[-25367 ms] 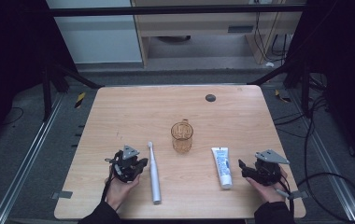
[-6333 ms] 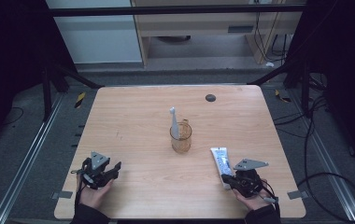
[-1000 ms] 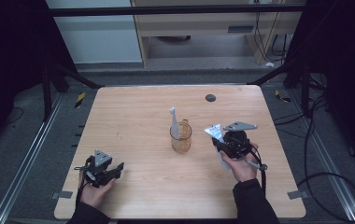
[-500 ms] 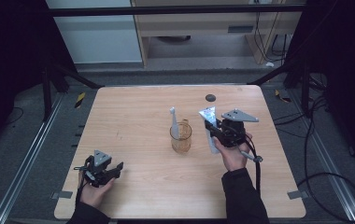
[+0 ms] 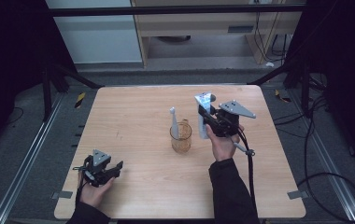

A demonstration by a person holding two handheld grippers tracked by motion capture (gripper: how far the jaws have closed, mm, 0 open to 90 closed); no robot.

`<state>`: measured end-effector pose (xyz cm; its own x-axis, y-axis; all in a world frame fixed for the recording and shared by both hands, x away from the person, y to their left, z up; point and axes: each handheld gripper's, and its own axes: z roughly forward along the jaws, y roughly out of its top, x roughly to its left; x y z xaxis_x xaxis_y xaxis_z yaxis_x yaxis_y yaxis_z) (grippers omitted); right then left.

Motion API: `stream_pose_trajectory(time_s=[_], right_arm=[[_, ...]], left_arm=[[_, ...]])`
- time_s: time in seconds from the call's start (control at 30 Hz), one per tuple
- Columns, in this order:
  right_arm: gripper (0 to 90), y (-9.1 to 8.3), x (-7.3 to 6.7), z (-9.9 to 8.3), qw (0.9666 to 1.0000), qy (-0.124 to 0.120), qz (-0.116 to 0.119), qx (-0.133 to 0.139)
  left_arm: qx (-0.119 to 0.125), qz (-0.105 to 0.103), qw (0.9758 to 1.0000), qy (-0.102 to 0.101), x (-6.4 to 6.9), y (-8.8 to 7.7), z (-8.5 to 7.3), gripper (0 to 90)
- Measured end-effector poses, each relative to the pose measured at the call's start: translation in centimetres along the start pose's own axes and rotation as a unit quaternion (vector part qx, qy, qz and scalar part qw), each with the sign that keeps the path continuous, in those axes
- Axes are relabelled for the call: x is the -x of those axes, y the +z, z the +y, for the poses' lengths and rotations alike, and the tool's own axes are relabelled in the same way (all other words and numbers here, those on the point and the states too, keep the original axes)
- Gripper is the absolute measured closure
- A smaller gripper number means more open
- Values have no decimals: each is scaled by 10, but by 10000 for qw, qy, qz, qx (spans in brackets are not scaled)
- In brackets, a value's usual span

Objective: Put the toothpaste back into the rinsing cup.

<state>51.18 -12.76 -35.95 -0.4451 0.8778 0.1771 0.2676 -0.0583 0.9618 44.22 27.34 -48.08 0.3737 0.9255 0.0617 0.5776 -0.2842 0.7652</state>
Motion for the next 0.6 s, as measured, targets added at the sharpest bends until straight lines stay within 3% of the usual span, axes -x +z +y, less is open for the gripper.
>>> stream_pose_trajectory(time_s=[0.6], right_arm=[[686, 26, -21, 2, 9982, 97, 20, 592]], left_arm=[[45, 41, 10000, -26, -1, 0, 0, 449]])
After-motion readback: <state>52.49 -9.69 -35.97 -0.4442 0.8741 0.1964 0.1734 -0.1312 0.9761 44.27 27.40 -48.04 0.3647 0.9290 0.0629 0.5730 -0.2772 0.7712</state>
